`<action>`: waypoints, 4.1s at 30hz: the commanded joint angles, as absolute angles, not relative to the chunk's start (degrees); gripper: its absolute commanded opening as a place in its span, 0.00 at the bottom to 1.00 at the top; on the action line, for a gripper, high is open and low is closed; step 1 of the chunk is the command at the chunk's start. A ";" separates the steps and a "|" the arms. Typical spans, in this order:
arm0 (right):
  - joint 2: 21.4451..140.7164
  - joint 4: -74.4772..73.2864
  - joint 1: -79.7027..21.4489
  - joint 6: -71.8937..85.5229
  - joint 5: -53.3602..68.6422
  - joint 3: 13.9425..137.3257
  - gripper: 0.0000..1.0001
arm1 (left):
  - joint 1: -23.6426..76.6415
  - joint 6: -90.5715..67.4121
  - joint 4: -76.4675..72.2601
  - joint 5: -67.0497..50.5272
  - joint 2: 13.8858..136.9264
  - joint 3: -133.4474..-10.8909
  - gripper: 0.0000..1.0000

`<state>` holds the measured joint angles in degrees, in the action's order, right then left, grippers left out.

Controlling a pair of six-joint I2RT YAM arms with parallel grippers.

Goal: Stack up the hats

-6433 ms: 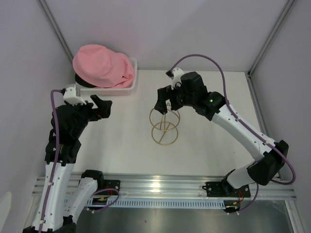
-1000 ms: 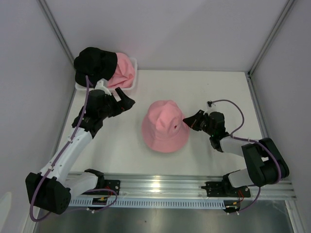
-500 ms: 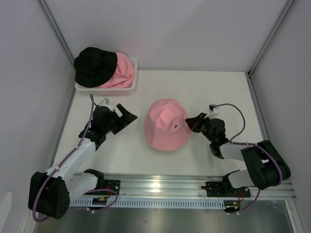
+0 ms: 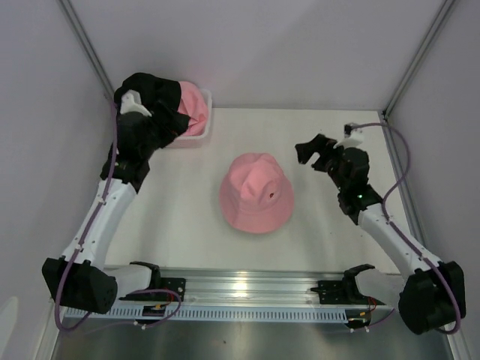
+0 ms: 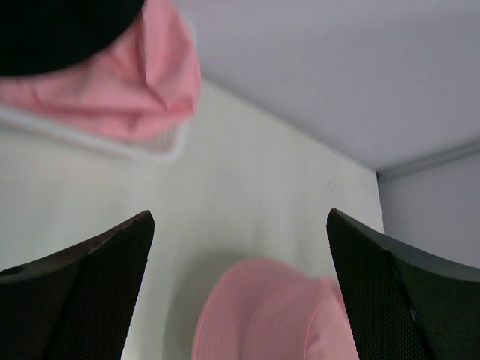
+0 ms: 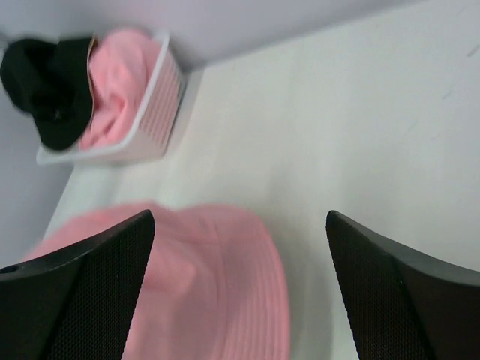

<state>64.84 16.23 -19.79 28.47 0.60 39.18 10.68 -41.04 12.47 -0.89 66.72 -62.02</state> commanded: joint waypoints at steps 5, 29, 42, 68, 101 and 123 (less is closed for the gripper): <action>57.49 -6.68 -5.99 22.59 1.47 50.71 1.00 | 1.59 -25.77 18.98 9.22 78.64 -85.23 0.99; 71.36 -1.76 -4.04 21.09 5.36 59.68 0.99 | -3.87 -2.90 27.69 9.75 130.60 -135.44 0.95; 73.39 -0.88 -4.13 24.08 8.96 61.53 1.00 | -3.87 -3.60 24.52 10.64 128.68 -134.47 0.01; 47.30 14.59 -4.48 46.31 25.66 46.68 1.00 | 31.80 8.96 35.87 -14.08 74.28 -97.95 0.04; 23.55 5.89 -23.36 14.51 14.38 25.23 0.96 | 45.88 -3.78 36.65 0.54 85.34 -102.13 0.01; 45.97 27.77 -32.69 8.26 -3.82 32.96 0.99 | 45.97 -3.69 37.00 -3.51 82.88 -95.89 0.01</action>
